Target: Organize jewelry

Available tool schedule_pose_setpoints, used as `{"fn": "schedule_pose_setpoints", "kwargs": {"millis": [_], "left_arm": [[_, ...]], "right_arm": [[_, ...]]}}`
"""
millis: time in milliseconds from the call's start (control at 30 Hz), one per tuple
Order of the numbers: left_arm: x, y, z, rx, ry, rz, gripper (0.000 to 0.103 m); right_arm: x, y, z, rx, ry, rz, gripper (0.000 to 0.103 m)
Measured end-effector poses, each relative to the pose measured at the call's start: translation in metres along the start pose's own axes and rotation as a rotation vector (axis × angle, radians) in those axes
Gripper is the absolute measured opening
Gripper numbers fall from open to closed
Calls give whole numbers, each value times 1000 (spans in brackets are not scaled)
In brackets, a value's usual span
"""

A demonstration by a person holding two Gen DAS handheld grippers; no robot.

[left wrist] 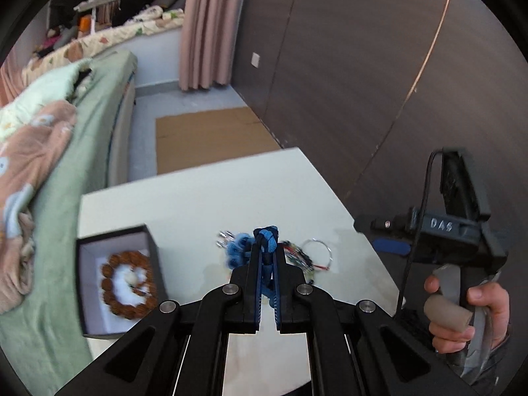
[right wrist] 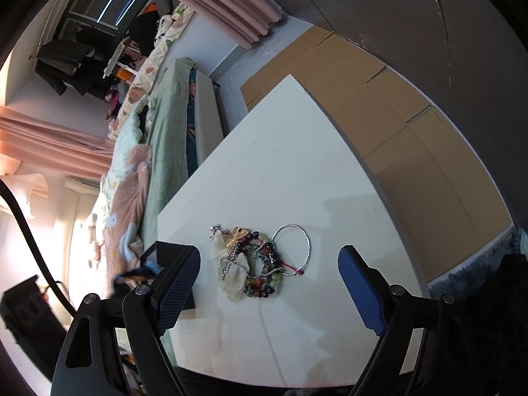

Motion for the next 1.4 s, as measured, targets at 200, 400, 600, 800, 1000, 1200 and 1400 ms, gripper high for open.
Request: {"fn": "schedule_pose_setpoints", "kwargs": {"millis": [200,400,600,800,1000,1200,1400], "left_arm": [[-23,5,7,17,30,38,5],[-45,3,11,21,44,74,5],[-64,1,16,25,54,101,5],[-82,-6,20,23,70,130,5],[-98,-10,21,19,90,151,5],[-114,-9,17,20,113,185,5],[-120,-10,4,-3,126,208,5]], "right_arm": [[6,-3,-18,-31,-75,10,65],[14,-4,-38,-64,-208,32,44],[1,-7,-53,-73,-375,150,41],[-21,-21,-73,-114,-615,361,40],[-22,-19,-67,-111,-590,388,5],[-11,-12,-38,-77,-358,255,3],[-18,-11,-14,-38,-107,174,2]]}}
Point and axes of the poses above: each gripper's, at about its wrist camera, not at the fingertips, and z roughly against the way its jaws point, x to its right, y to its top, the point moved 3 cm from there along -z, roughly the way its jaws point, and after that the axes turned 12 degrees about y, right-handed, at the moved point
